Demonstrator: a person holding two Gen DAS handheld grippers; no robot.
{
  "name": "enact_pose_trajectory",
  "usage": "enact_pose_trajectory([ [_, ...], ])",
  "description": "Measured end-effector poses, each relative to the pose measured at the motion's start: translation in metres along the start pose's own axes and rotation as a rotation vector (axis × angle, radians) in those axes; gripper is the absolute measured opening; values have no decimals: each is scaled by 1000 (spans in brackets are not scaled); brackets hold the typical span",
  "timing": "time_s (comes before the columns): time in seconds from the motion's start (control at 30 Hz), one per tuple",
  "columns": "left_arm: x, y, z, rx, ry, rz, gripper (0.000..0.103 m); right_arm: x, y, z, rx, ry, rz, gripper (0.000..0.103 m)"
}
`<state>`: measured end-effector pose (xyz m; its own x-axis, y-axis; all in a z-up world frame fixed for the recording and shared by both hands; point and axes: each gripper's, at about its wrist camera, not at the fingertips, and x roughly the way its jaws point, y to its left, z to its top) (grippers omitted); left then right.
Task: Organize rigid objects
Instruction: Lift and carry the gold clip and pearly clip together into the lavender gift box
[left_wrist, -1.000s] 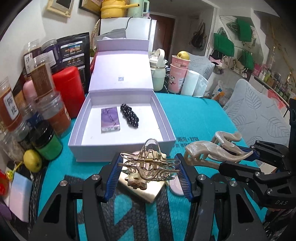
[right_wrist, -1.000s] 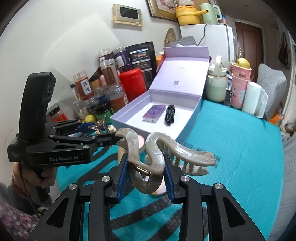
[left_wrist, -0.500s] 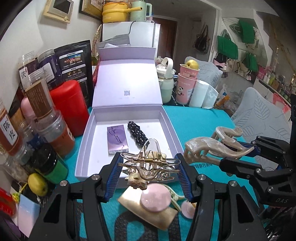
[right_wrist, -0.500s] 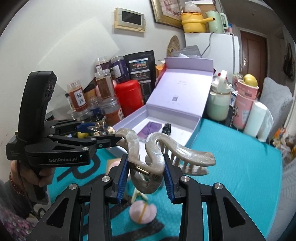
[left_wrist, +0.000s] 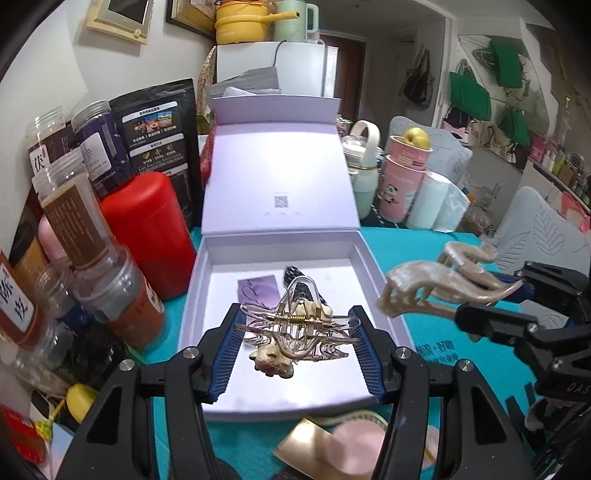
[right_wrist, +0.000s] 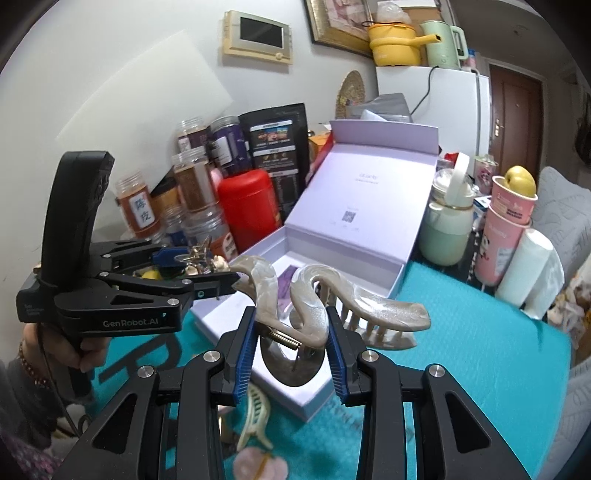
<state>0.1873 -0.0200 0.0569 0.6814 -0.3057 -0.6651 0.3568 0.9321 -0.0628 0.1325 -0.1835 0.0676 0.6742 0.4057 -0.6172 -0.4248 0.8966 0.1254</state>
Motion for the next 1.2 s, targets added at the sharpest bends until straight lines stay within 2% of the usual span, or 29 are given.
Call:
enact_pose_trajectory([
  [0.3, 23, 18, 16, 7, 10, 38, 57, 28, -20, 25, 47, -11, -11, 35],
  [0.57, 49, 31, 26, -12, 52, 32, 57, 52, -23, 41, 66, -14, 2, 35],
  [0.7, 63, 35, 28, -36, 79, 18, 57, 62, -26, 41, 108, -15, 21, 35],
  [1.13, 98, 46, 20, -77, 156, 40, 57, 96, -38, 30, 160, 17, 4, 35],
  [1.2, 102, 48, 19, -74, 165, 49, 57, 104, -41, 27, 178, 37, 22, 35],
])
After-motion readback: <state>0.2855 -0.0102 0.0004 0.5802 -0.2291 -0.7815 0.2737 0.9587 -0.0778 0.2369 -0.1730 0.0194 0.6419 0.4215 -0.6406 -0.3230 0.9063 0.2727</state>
